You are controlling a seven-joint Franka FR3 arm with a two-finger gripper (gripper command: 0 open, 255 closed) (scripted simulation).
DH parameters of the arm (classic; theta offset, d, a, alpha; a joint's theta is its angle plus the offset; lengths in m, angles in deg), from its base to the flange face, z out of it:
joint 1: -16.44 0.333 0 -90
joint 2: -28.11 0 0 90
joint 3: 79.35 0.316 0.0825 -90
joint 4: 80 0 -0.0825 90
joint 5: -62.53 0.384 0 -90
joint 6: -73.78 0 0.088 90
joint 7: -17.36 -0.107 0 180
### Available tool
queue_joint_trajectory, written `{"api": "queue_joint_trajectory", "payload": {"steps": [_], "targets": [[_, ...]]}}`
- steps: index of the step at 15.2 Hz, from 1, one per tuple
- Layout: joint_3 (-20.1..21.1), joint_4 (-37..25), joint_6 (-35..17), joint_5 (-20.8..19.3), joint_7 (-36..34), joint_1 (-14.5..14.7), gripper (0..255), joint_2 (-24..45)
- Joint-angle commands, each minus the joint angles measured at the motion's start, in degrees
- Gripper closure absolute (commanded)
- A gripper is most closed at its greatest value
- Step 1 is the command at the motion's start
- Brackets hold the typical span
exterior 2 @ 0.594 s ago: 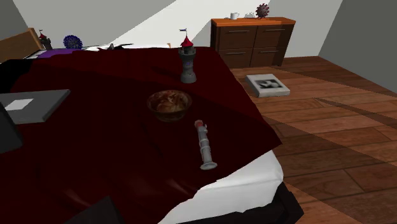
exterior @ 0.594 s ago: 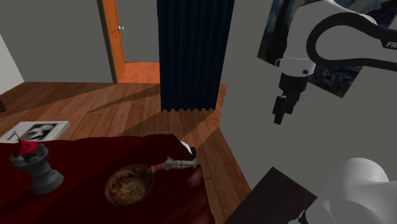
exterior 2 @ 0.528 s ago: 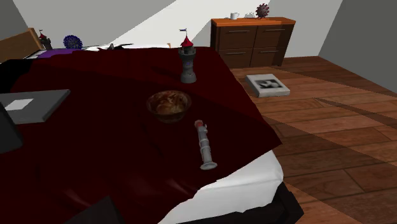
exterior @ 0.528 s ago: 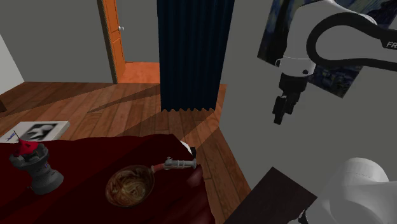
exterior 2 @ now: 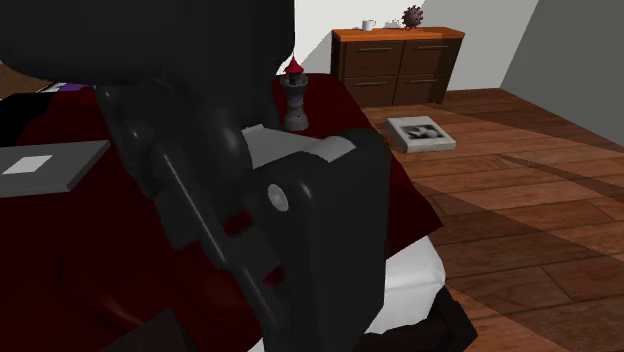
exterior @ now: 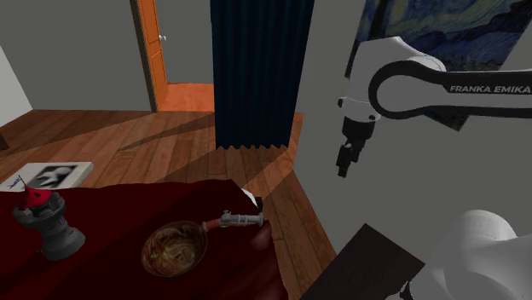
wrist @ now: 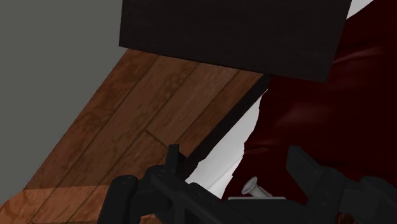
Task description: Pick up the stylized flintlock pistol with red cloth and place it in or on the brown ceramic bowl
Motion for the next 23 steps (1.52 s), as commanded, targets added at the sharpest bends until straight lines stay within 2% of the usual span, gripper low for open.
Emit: {"api": "queue_joint_trajectory", "payload": {"steps": [1,12,23], "targets": [[-0.32,1.16,-4.91,-0.05,1.64,0.85,0,2.92],[-0.12,0.16,-27.43,1.25,9.61,5.79,0,22.9],[2.34,-8.94,-43.87,3.0,17.64,9.67,0,44.96]]}}
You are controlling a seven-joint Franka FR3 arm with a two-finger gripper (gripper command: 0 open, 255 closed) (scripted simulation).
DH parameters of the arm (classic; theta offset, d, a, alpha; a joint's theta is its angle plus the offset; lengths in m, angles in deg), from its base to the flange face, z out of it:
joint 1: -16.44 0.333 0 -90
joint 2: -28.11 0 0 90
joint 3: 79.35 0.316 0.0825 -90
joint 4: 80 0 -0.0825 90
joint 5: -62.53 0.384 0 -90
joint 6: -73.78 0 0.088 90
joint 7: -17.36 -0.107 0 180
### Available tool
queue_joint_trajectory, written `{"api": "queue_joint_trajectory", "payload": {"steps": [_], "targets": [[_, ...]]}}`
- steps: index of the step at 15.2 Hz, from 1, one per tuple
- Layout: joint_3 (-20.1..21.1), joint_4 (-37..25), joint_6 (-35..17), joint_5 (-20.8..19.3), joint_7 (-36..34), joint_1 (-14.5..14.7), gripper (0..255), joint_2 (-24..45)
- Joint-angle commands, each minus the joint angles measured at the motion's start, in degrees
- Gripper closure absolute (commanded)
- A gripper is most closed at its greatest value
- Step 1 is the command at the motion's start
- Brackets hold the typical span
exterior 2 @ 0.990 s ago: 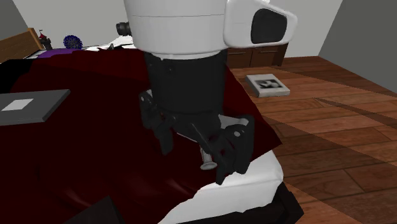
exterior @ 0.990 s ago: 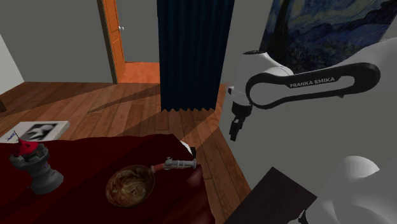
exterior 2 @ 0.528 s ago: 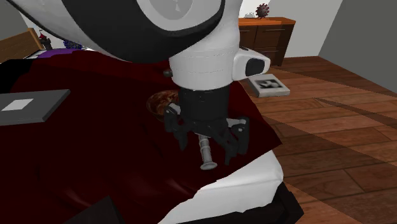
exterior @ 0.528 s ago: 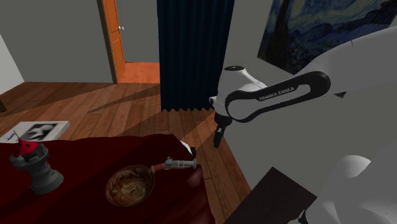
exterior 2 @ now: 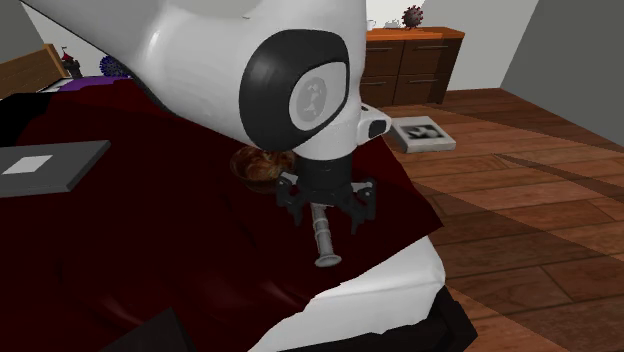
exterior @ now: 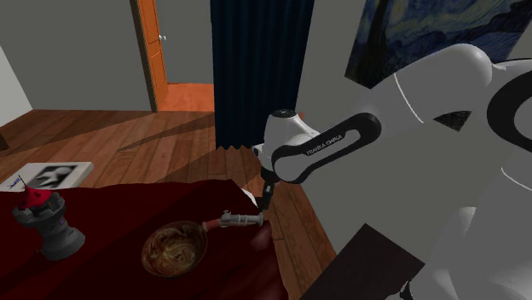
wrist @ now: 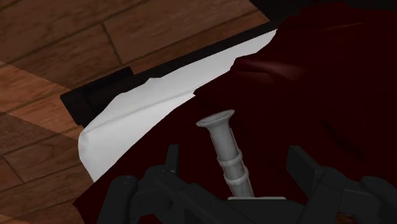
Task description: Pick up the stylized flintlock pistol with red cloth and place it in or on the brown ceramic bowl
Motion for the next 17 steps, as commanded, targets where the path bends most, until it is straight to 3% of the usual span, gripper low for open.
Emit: {"api": "queue_joint_trajectory", "payload": {"steps": [1,9,17], "targets": [[0.69,-2.26,-2.29,0.16,1.36,0.59,0,3.9],[3.45,-12.96,-9.02,-0.77,5.73,2.69,0,18.97],[3.01,-14.2,-13.1,-1.38,5.29,3.04,0,24.31]]}}
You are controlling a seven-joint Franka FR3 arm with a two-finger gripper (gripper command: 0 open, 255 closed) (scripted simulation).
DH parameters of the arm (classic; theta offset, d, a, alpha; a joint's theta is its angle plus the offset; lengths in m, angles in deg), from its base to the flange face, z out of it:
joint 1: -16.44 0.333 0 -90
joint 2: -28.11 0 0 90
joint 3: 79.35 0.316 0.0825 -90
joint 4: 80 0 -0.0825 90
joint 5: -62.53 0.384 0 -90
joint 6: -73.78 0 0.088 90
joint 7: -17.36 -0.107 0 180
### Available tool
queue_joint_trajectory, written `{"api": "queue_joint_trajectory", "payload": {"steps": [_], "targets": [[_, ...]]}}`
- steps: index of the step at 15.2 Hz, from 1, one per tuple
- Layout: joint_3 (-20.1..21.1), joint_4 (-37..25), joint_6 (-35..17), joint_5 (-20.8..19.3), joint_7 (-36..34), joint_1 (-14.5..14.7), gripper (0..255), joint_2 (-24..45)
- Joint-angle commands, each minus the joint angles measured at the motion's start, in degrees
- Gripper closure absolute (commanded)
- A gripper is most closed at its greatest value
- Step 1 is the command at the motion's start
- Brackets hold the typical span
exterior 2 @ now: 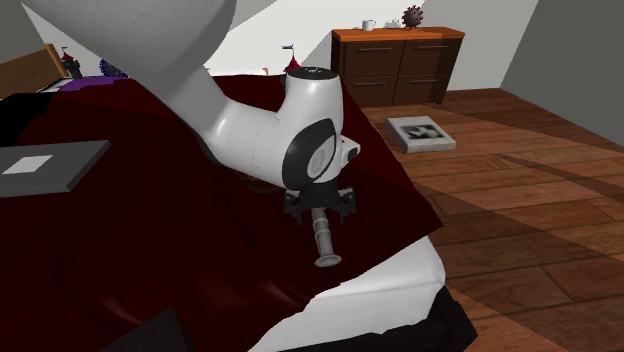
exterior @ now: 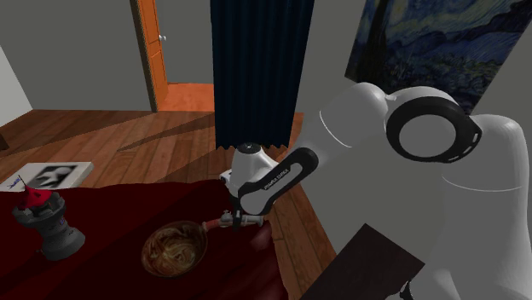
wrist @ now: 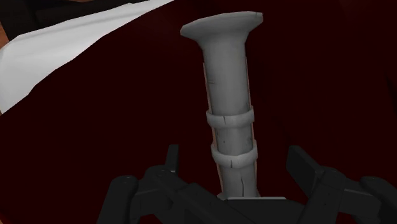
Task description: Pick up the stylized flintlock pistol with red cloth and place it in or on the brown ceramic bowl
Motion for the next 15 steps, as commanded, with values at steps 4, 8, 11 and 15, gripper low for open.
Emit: {"api": "queue_joint_trajectory", "payload": {"steps": [4,8,11,15], "targets": [[-0.05,-0.29,-0.45,-0.07,-0.06,0.07,0,0.71],[-0.05,-0.28,-0.44,-0.07,-0.05,0.06,0,0.71],[-0.05,-0.28,-0.44,-0.07,-0.05,0.06,255,0.71],[-0.05,-0.27,-0.45,-0.07,-0.05,0.06,255,0.71]]}}
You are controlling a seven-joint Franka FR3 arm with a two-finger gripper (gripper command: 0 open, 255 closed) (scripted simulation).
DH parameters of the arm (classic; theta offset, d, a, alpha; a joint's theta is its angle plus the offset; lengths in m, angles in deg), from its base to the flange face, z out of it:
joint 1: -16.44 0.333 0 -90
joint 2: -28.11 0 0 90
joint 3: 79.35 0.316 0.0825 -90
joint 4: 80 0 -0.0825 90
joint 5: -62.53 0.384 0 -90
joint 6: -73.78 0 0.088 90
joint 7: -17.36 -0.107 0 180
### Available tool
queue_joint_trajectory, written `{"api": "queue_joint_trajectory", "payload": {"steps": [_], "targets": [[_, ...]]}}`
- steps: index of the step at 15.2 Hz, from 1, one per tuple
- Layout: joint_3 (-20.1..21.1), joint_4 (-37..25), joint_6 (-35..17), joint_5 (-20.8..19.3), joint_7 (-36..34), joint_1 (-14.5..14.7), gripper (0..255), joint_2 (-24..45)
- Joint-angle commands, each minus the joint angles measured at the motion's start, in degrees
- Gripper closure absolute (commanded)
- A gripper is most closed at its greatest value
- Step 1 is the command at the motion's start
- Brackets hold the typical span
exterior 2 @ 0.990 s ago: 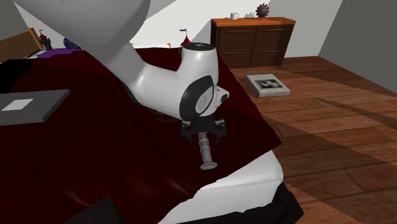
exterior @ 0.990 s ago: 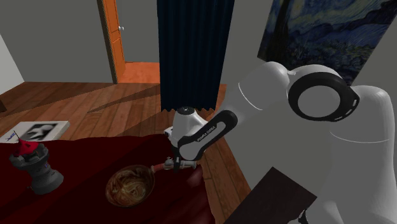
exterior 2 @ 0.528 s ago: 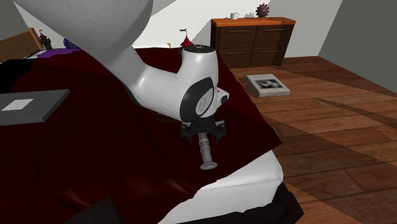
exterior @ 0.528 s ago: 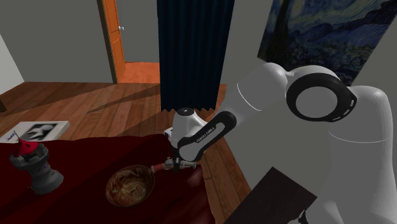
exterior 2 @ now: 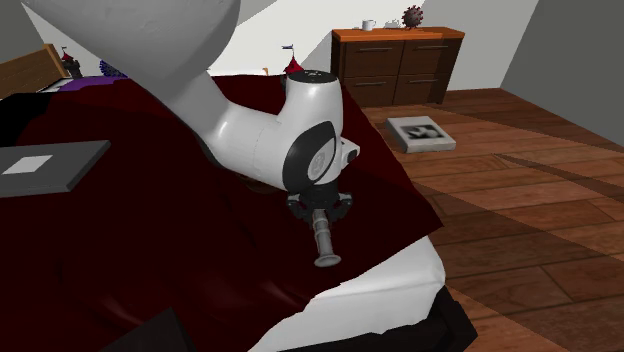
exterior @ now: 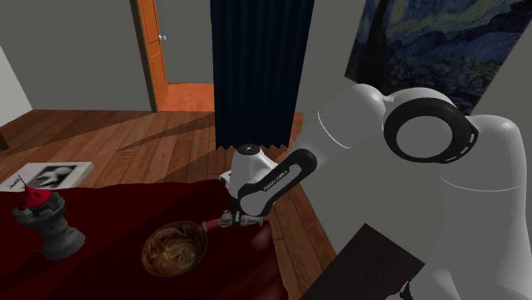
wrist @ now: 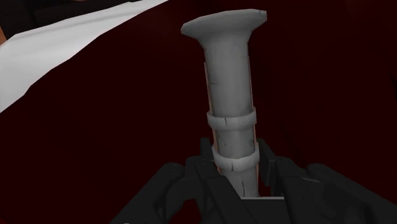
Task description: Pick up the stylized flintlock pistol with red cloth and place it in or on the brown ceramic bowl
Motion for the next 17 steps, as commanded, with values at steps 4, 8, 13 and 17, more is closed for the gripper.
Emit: {"api": "queue_joint_trajectory", "payload": {"steps": [4,8,13,17], "targets": [[0.05,0.08,0.55,0.08,0.05,-0.06,255,-0.63],[0.29,0.27,2.9,0.38,0.26,-0.24,255,-3.18],[0.56,0.25,5.95,0.76,0.52,-0.44,255,-6.21],[0.73,0.02,8.47,1.07,0.74,-0.57,255,-8.5]]}}
